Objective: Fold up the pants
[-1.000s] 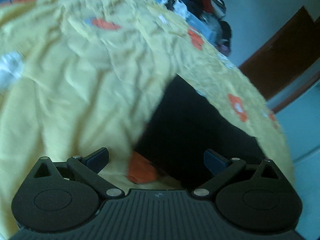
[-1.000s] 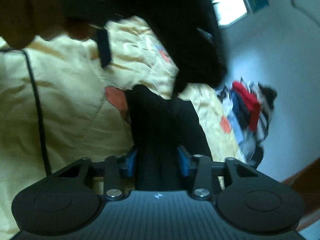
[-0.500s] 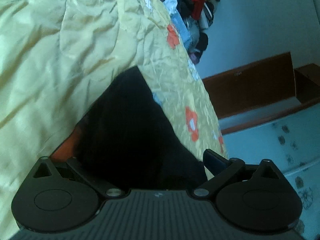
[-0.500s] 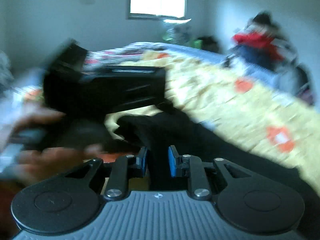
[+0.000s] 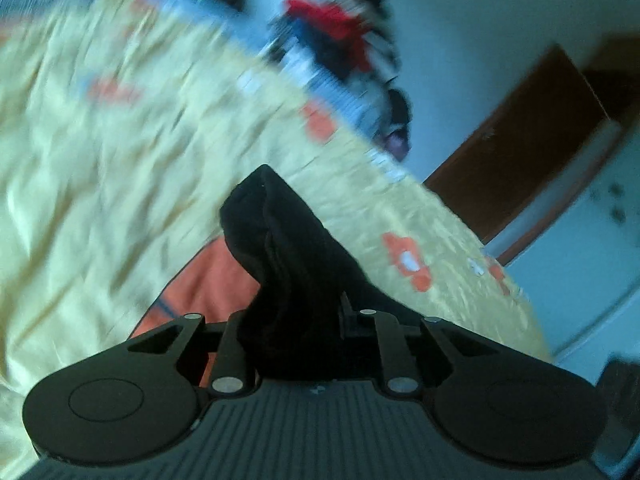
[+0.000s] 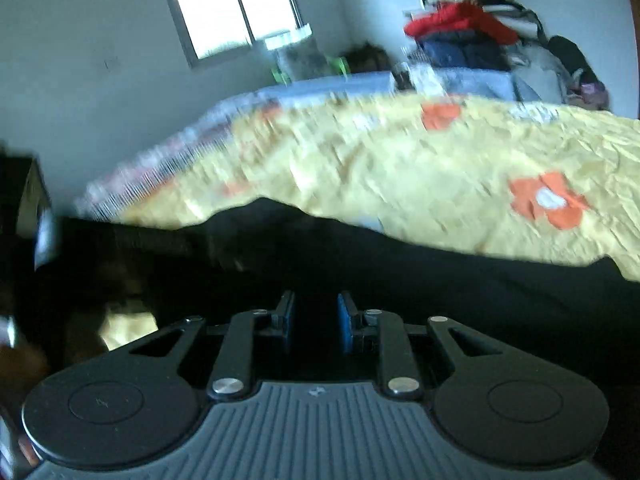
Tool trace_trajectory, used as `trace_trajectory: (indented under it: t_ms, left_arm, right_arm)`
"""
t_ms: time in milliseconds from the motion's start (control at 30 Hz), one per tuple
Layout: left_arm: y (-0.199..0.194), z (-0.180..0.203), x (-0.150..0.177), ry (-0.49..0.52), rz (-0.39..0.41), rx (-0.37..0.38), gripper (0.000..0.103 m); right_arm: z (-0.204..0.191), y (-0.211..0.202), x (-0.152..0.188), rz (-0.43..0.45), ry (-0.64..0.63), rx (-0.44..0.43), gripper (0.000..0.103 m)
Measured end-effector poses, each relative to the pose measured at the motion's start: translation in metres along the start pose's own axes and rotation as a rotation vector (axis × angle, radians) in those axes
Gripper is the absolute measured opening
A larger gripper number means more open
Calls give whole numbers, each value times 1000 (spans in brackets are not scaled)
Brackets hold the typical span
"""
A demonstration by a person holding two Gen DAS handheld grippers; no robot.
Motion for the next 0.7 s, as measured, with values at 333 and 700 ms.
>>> trace_trajectory:
  t_ms: [333, 700]
  left_arm:
    - [-30, 151, 31, 317, 85, 118, 20]
    - [38, 275, 122, 463, -71, 246, 23]
  right_arm:
    - [49, -108, 1, 230, 158, 8, 22]
    - [162, -217, 53, 303, 353, 204, 22]
Point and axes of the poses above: each gripper's, at about its wrist camera, not at the fingertips, and y roughly the way its jaws point, z to its right, x to its underside, the point moved 3 cm from there along y, roughly the way its jaws point
